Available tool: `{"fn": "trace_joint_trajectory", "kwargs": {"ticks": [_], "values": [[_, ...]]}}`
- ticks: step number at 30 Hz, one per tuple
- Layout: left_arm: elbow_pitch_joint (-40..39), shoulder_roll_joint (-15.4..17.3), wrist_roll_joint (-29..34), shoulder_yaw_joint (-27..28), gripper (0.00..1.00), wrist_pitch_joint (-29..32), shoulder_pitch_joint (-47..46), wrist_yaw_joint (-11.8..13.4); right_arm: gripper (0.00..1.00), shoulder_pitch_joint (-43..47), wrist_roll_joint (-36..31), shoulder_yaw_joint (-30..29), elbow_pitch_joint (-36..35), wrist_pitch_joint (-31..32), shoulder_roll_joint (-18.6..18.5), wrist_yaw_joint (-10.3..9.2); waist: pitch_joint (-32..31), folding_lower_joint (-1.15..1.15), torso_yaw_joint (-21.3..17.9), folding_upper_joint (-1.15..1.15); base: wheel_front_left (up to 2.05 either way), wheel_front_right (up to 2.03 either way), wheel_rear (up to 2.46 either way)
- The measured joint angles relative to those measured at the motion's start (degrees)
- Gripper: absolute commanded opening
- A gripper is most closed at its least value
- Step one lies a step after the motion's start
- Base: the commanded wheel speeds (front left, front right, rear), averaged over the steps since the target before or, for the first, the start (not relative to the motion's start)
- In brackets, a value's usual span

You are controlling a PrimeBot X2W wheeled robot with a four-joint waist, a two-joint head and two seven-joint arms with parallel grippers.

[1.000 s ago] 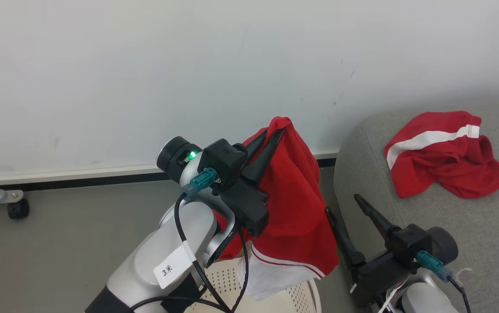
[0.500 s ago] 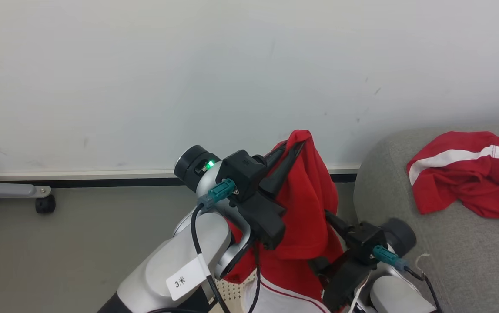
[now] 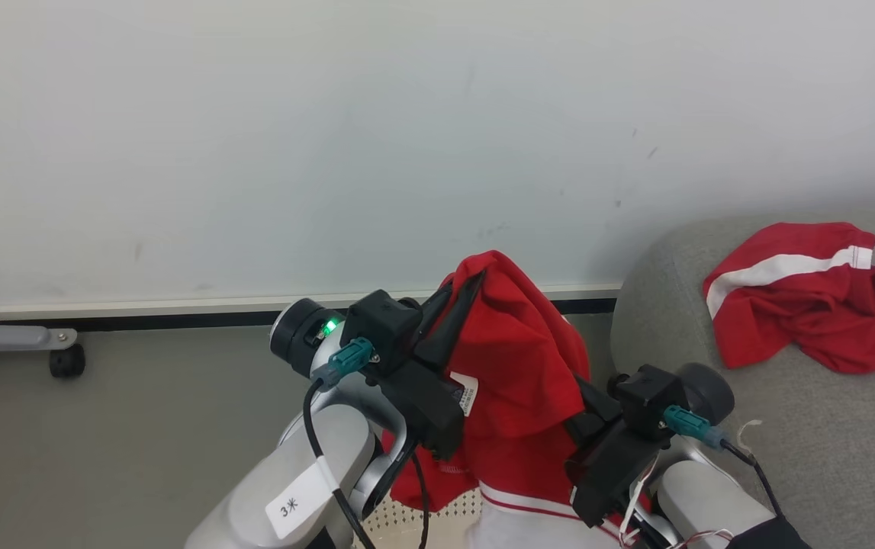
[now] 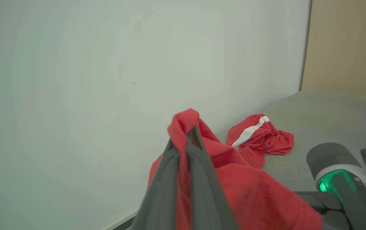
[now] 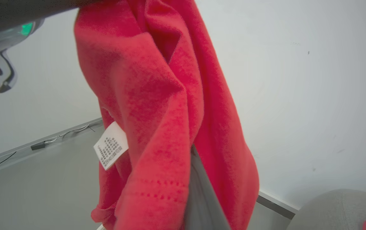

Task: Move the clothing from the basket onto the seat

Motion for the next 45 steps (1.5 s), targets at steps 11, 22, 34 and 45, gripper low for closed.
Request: {"fn": "trace_joint_trajectory", "kwargs": {"ticks": [11, 22, 34, 45], "values": [[-0.1, 1.3, -1.0, 1.1, 1.00, -0.6, 5.0, 1.9, 0.00, -2.1, 1.1, -2.0, -2.0, 0.0, -5.2, 0.00, 0.3, 0.00, -4.3, 0.00, 0.00, 0.00, 0.00], [-0.6, 0.9, -1.6, 0.5, 1.00, -1.4, 9.6, 2.4, 0.00, -2.1, 1.1, -4.4, -5.7, 0.2, -10.8, 0.00, 0.5, 0.00, -11.0, 0.00, 0.00, 0.00, 0.00], [-1.6, -0.1, -1.7, -0.9, 1.00, -1.6, 10.7, 2.9, 0.00, -2.1, 1.1, -6.7, -10.3, 2.1, -15.5, -0.48, 1.2, 0.00, -19.1, 0.00, 0.00, 0.00, 0.00], [-2.0, -0.7, -0.9, -3.1, 1.00, -2.0, 10.6, 2.9, 0.00, -2.2, 2.9, -11.1, -12.9, 3.6, -19.6, -1.20, 4.8, 0.00, -22.9, 0.00, 0.00, 0.00, 0.00]]}}
